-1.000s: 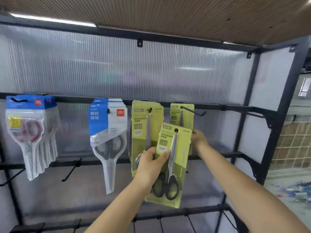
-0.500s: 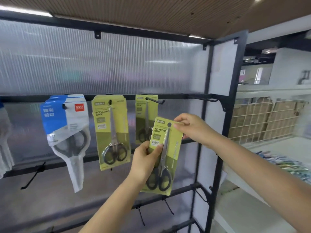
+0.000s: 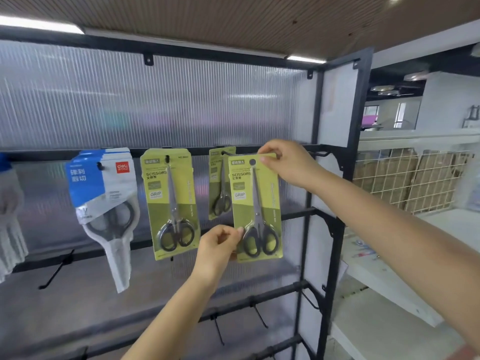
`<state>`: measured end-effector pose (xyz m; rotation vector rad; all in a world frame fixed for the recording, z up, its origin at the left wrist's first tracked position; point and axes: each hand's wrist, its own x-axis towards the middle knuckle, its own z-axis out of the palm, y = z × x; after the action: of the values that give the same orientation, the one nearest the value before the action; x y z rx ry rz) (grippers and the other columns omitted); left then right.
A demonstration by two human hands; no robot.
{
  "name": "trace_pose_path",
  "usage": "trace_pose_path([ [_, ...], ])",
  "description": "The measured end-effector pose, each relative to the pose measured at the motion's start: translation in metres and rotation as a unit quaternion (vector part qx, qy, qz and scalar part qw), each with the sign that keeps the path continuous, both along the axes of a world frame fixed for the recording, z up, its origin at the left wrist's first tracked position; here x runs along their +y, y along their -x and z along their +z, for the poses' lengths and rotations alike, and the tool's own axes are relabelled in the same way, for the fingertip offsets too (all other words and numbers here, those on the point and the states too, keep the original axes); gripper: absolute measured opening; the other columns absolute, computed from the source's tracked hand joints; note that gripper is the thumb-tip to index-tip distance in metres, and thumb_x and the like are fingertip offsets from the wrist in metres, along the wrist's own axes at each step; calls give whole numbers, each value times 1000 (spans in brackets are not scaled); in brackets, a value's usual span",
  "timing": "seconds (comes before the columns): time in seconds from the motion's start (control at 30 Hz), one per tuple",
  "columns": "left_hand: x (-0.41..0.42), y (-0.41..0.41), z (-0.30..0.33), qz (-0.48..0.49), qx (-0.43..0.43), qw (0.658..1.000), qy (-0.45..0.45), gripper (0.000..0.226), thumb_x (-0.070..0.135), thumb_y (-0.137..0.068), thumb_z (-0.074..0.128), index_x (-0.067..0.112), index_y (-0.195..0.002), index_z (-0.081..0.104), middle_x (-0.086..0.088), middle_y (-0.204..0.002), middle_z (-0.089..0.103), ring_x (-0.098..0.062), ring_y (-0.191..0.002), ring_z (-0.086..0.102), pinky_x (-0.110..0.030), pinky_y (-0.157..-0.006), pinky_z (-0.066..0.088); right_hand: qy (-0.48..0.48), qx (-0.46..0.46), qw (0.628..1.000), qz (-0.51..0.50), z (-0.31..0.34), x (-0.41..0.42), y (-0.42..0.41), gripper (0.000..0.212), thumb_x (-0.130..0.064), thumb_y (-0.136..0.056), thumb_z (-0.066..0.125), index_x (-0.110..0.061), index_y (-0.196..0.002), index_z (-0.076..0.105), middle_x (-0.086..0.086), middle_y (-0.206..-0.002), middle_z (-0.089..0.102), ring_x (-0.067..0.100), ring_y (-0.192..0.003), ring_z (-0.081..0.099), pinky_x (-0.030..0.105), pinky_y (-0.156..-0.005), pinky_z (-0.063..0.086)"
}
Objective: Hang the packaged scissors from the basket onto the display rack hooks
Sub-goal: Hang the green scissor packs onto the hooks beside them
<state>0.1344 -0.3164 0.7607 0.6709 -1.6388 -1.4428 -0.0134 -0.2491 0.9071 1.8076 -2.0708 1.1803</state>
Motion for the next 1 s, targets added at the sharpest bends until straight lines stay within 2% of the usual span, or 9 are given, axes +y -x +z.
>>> trace_pose_path([
  [0.1,-4,-2,8,13,10,1000,-5,18,21,-90,62,9,-76,61,-3,-64,54,-17,-65,51,-28,-66,50,3,-15,1000,-7,4,-9,-1,24,-19,-96,51,-12,-117,61,-1,-125,59,13,-119,50,22,-93,34],
  [0.27,-14,-1,9,24,7,1000,-11,16,21,-90,62,11,-78,63,-6,-69,59,-23,-70,55,-40,-75,53,4,-25,1000,-6,6,-19,2,24,-18,-95,52,-12,-117,61,0,-126,58,14,-121,49,22,-93,33],
  [0.33,-18,3,6,27,-1,999,-21,17,20,-91,60,10,-77,61,-4,-65,55,-21,-69,53,-40,-76,53,-2,-19,1000,-8,3,-25,2,22,-18,-95,53,-12,-114,61,0,-125,58,14,-121,49,22,-93,33],
  [0.5,-30,22,2,65,-4,994,-85,25,29,-92,58,12,-75,56,0,-67,50,-17,-69,48,-35,-78,48,29,14,999,-33,-7,-41,3,18,-15,-93,55,-10,-109,61,0,-117,61,8,-100,50,19,-83,34],
  [0.6,-42,38,1,96,11,988,-118,24,34,-92,57,14,-78,57,0,-72,53,-17,-72,48,-35,-79,44,46,92,993,-60,-11,-47,5,21,-15,-93,54,-10,-113,60,3,-115,59,9,-89,48,22,-77,36],
  [0.7,-56,51,2,129,25,981,-141,23,35,-93,55,12,-92,58,0,-82,58,-17,-78,50,-30,-78,37,21,173,982,-71,-15,-50,8,34,-14,-98,43,-9,-131,51,5,-129,53,19,-112,52,29,-86,40],
  [0.83,-77,67,0,167,18,973,-158,37,41,-93,52,10,-113,54,-5,-106,60,-26,-98,53,-34,-89,39,-60,264,958,-92,-21,-62,14,45,-13,-101,33,-8,-146,31,5,-150,33,22,-136,32,36,-105,36],
  [0.9,-86,73,-2,186,7,971,-150,38,41,-94,49,9,-114,54,-8,-108,61,-27,-97,54,-34,-89,40,-105,303,941,-106,-22,-70,18,47,-15,-101,33,-6,-147,26,5,-156,18,22,-142,20,39,-110,31],
  [1.0,-93,78,2,229,-30,964,-135,30,40,-96,47,11,-105,51,-10,-109,59,-25,-98,53,-33,-87,37,-132,270,947,-109,-21,-79,19,56,-19,-103,31,-12,-151,5,2,-159,5,17,-145,9,34,-114,20],
])
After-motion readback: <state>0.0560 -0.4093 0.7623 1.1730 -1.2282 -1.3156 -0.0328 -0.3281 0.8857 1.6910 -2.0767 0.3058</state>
